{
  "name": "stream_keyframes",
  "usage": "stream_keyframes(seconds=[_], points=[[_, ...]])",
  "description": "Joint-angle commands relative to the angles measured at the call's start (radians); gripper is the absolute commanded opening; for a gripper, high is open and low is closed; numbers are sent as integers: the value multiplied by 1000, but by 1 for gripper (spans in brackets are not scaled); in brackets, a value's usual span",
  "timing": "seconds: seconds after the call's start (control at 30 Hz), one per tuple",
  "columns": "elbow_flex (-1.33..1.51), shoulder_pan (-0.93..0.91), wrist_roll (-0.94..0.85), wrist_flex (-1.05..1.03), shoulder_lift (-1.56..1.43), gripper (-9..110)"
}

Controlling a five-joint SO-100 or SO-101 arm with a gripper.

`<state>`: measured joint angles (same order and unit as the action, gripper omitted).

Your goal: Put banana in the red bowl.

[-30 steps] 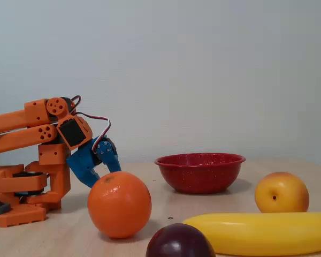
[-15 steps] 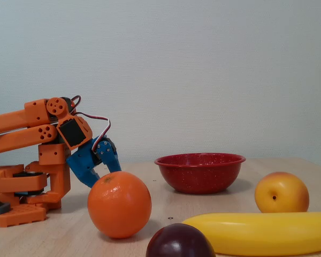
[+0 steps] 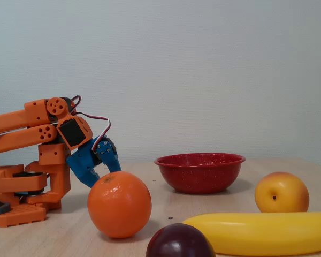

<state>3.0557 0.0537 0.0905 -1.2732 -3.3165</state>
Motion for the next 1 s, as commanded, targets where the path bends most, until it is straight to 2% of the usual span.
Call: stream_keyframes(seconds=[0.0, 0.97], points=[[3, -14, 15, -54, -15, 0], [3, -23, 14, -54, -15, 0]])
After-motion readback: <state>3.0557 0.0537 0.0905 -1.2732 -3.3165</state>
